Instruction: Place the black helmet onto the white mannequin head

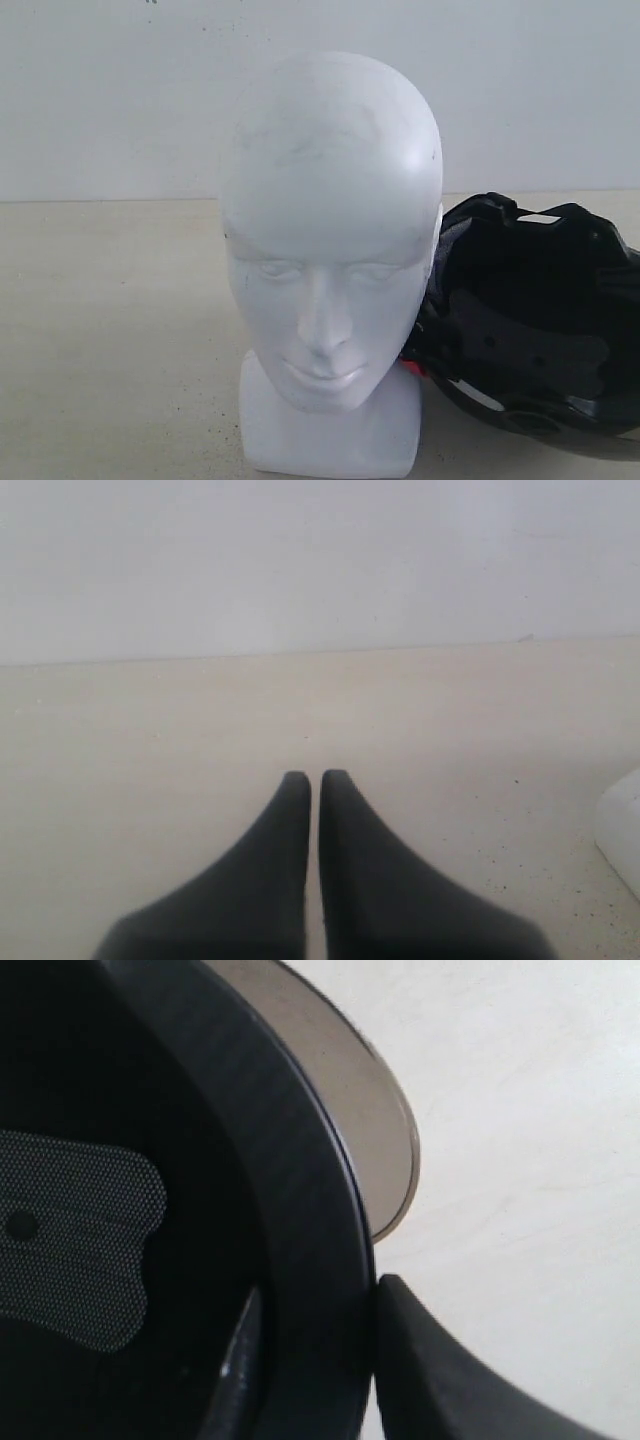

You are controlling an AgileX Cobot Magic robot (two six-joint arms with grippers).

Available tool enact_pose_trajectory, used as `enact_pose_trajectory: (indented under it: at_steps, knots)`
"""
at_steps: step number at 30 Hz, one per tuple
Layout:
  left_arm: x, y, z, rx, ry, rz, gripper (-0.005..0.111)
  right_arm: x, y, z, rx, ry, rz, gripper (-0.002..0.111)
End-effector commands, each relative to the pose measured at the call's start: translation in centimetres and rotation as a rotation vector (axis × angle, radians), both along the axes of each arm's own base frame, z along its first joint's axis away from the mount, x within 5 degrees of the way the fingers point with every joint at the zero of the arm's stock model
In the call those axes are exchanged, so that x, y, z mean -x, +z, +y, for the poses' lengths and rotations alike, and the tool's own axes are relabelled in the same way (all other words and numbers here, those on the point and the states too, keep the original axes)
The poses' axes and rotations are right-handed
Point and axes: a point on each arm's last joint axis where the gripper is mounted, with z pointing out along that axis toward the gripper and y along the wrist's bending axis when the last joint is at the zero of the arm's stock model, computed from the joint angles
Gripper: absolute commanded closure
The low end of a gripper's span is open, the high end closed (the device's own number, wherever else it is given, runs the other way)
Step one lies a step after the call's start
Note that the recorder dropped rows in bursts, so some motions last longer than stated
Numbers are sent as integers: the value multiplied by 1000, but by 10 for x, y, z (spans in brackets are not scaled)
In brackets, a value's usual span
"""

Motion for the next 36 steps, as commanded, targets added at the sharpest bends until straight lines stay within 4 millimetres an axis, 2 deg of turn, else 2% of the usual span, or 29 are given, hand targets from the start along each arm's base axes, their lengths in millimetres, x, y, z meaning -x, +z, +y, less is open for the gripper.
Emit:
enact_pose_trajectory:
  at_steps: [1,2,6,8,16,27,30,36]
  knots:
    - [0,-1,0,-9,-6,2,102,1,-5,7,-70,-6,6,100]
    - [0,-1,0,-9,-6,2,102,2,-5,7,-75,-9,8,95]
    - [0,-1,0,-9,-6,2,102,2,-6,8,-84,-14,10,63]
    - [0,-1,0,-9,-6,2,102,2,-6,8,-84,-14,10,57]
    - [0,-1,0,-9,-6,2,102,2,-2,8,-86,-30,8,57]
    - [0,-1,0,-9,-6,0,102,5,49,4,-64,-36,-69,57]
    - [0,-1,0,-9,-6,0,102,10,63,4,-53,45,-75,57]
    - [0,-1,0,-9,-6,0,102,24,95,0,84,362,-91,59]
